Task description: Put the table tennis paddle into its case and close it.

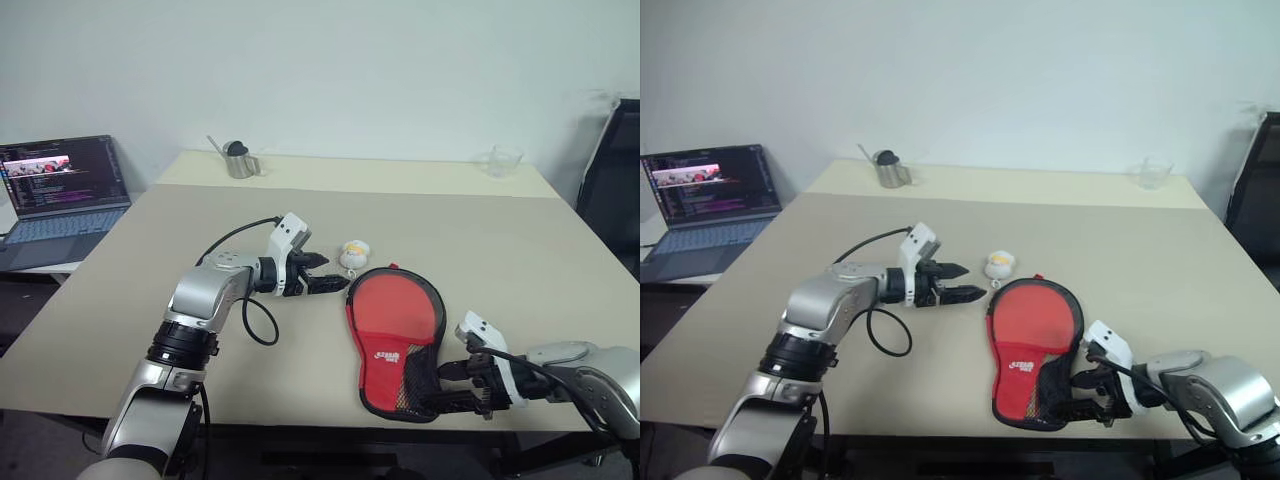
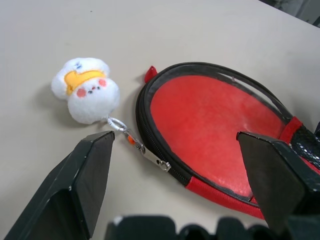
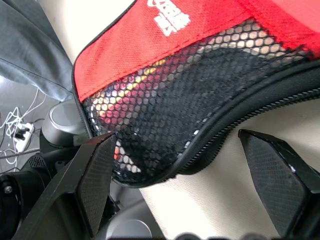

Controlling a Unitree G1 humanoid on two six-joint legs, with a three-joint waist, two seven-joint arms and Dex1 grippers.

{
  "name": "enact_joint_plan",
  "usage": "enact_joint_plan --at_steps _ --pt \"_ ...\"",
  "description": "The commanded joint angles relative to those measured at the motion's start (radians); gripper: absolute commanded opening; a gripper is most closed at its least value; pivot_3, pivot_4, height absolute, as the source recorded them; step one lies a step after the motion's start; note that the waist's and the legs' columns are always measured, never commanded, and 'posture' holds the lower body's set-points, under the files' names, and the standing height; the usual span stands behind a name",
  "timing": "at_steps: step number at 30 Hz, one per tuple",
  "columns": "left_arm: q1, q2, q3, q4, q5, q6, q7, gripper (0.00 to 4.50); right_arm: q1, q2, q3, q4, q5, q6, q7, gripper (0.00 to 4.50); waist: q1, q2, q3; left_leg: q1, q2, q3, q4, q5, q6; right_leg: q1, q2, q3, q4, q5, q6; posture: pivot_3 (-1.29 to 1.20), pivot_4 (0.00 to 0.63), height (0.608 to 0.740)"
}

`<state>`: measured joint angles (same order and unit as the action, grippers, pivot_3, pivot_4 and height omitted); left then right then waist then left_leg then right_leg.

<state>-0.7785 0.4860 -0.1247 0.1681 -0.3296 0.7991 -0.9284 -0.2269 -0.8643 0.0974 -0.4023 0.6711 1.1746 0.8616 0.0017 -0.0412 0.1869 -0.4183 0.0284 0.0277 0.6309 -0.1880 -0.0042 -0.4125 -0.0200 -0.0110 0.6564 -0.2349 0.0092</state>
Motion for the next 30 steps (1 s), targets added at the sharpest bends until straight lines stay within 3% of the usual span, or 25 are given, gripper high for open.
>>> enact_joint_plan --at_steps 1,10,21,26,30 --pt "-0.025 -0.003 -0.001 -0.013 -0.002 -0.022 -0.008 4.29 0.014 -0.022 -0.017 0.017 -0.018 -0.004 -0.016 4.26 0.000 0.000 0.000 0.000 0.000 0.000 0.000 0.000 0.000 0.000 0.000 0.000 0.000 0.000 0.000 0.00 0.150 0.740" --pt "-0.029 0.002 0.002 -0.003 0.000 -0.032 -0.015 4.29 0.046 -0.143 -0.078 0.022 -0.006 -0.089 0.094 4.26 0.000 0.000 0.000 -0.001 0.000 0.000 0.000 0.000 0.000 0.000 0.000 0.000 -0.001 0.000 0.000 0.00 0.150 0.740" --pt "-0.036 0.000 -0.001 0.013 0.001 -0.041 -0.019 4.29 0.035 -0.157 -0.111 0.053 -0.017 -0.124 0.112 4.26 -0.004 0.000 0.000 -0.001 0.001 0.000 -0.001 0.000 0.000 -0.002 0.001 0.000 0.000 0.000 0.000 0.00 0.150 0.740" --pt "-0.053 0.004 0.004 0.045 0.011 -0.051 -0.016 4.29 -0.071 -0.105 -0.190 0.094 0.034 -0.120 0.088 4.26 -0.005 0.000 0.001 -0.001 0.001 0.001 -0.001 0.000 0.000 -0.002 0.001 0.000 0.000 0.000 0.000 0.00 0.150 0.740" --pt "-0.073 -0.010 0.020 0.083 0.023 -0.058 0.020 4.29 -0.188 0.012 -0.218 0.126 0.035 -0.122 -0.018 4.26 -0.005 0.000 0.001 -0.001 0.001 0.000 -0.001 0.000 0.000 -0.002 0.001 0.000 0.001 0.000 0.000 0.00 0.150 0.740"
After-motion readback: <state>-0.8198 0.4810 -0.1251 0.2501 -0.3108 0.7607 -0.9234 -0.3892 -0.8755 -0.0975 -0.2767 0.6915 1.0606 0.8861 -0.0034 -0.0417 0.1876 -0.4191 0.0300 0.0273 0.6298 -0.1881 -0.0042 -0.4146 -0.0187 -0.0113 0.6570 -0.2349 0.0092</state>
